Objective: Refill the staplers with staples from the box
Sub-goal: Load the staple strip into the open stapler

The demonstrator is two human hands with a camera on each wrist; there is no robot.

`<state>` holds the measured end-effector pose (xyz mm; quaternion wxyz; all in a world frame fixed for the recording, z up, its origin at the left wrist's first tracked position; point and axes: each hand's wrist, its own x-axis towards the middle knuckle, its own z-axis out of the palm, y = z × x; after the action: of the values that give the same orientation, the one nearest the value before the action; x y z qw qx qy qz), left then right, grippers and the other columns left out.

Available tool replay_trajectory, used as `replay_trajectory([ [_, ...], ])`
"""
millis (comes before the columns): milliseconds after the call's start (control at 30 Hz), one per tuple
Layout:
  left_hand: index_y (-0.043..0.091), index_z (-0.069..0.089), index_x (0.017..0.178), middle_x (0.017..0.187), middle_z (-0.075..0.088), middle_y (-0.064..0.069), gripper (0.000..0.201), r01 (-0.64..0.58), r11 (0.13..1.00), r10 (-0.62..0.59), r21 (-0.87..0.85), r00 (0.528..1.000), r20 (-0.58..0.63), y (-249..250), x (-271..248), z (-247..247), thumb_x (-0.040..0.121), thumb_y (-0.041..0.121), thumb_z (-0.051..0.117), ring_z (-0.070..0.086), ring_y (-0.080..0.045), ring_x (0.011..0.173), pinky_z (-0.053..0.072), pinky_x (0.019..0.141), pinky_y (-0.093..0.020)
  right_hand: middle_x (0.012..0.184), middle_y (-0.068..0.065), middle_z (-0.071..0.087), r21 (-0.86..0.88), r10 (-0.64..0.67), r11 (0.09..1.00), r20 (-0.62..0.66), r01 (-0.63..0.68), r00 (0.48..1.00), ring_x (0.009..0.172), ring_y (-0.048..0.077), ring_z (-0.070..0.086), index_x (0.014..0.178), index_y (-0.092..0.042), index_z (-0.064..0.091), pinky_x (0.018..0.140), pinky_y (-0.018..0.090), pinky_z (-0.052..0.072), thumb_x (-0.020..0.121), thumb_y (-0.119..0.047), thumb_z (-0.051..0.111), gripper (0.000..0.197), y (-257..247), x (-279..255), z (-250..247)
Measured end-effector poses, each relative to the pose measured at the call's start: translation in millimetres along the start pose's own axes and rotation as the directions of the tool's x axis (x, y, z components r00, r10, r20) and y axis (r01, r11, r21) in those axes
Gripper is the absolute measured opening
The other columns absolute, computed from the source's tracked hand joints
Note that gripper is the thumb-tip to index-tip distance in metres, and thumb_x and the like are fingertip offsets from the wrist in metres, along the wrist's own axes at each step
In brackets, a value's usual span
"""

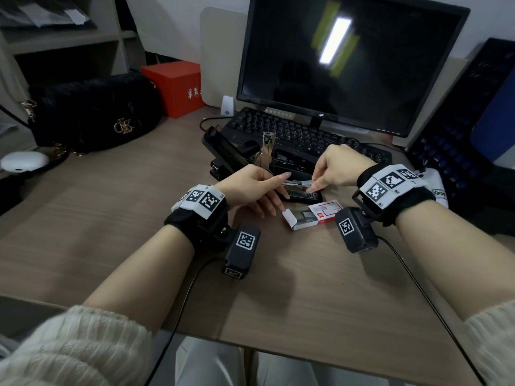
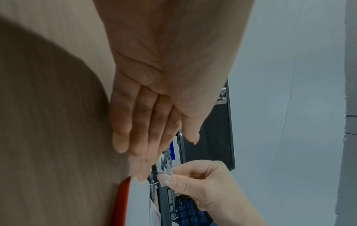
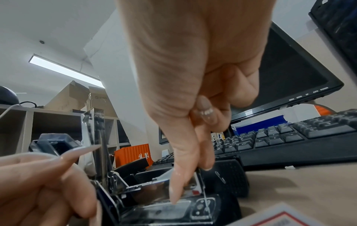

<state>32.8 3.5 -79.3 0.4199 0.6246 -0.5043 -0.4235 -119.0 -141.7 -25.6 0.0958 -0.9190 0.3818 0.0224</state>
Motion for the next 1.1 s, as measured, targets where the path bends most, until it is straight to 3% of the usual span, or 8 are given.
replay_trajectory([
  [333,-0.006,0.068,0.105,0.085,0.074,-0.019,0.054,0.008,1.000,-0.008,-0.006,1.000,0.004,0,0,0,0.100,0.043,0.046,0.067,-0.017,0.058,0.055,0.049,-0.025,0.080,-0.010,0.070,0.001,0.029,1.000,-0.005,-0.029,1.000,0.093,0.014,0.062,0.068,-0.031,0.071,0.088,0.042,0.053,0.061,-0.048,0.086,0.024,-1,-1,7],
  [433,-0.006,0.068,0.106,0.083,0.074,-0.018,0.053,0.008,1.000,-0.008,-0.014,1.000,0.000,1,0,1,0.100,0.042,0.046,0.066,-0.016,0.056,0.055,0.049,-0.025,0.075,-0.015,0.065,0.025,0.011,1.000,-0.017,-0.011,1.000,0.087,0.011,0.060,0.085,-0.032,0.073,0.086,0.037,0.052,0.062,-0.048,0.085,0.031,0,-4,8],
  [533,-0.006,0.068,0.106,0.085,0.073,-0.019,0.053,0.007,1.000,-0.007,-0.008,1.000,-0.007,2,-1,1,0.100,0.042,0.046,0.066,-0.015,0.056,0.055,0.049,-0.025,0.066,-0.012,0.060,0.088,-0.073,0.993,-0.071,0.080,0.995,0.069,0.006,0.055,0.099,-0.028,0.074,0.072,0.029,0.046,0.067,-0.042,0.085,0.037,2,-4,9],
  [633,-0.005,0.069,0.105,0.085,0.073,-0.019,0.053,0.005,1.000,-0.005,-0.006,1.000,-0.006,2,-1,1,0.100,0.042,0.046,0.066,-0.015,0.056,0.055,0.049,-0.025,0.064,-0.010,0.057,0.099,-0.117,0.987,-0.068,0.123,0.991,0.065,0.006,0.052,0.097,-0.030,0.076,0.069,0.028,0.045,0.069,-0.040,0.084,0.031,3,-6,12],
  [833,-0.006,0.068,0.106,0.085,0.073,-0.019,0.053,0.001,1.000,-0.001,-0.005,1.000,-0.005,2,-1,1,0.100,0.042,0.046,0.066,-0.016,0.056,0.055,0.050,-0.025,0.074,-0.008,0.064,0.104,-0.111,0.987,-0.079,0.119,0.991,0.076,0.009,0.058,0.086,-0.035,0.077,0.076,0.034,0.051,0.071,-0.040,0.083,0.018,7,-8,12],
  [1000,-0.007,0.068,0.106,0.080,0.073,-0.015,0.053,0.003,1.000,-0.003,0.004,1.000,-0.004,4,-3,2,0.101,0.041,0.045,0.066,-0.015,0.056,0.055,0.050,-0.025,0.065,-0.011,0.060,0.157,-0.102,0.981,-0.058,0.110,0.993,0.069,0.005,0.054,0.091,-0.028,0.078,0.067,0.022,0.041,0.074,-0.034,0.082,0.019,8,-12,17],
  [1100,-0.005,0.069,0.105,0.080,0.073,-0.015,0.053,-0.001,1.000,0.001,0.016,1.000,-0.012,5,-4,2,0.100,0.041,0.046,0.066,-0.015,0.056,0.055,0.050,-0.025,0.067,-0.011,0.061,0.166,-0.106,0.979,-0.059,0.115,0.993,0.074,0.008,0.056,0.091,-0.029,0.077,0.070,0.022,0.042,0.073,-0.036,0.082,0.019,8,-14,18],
])
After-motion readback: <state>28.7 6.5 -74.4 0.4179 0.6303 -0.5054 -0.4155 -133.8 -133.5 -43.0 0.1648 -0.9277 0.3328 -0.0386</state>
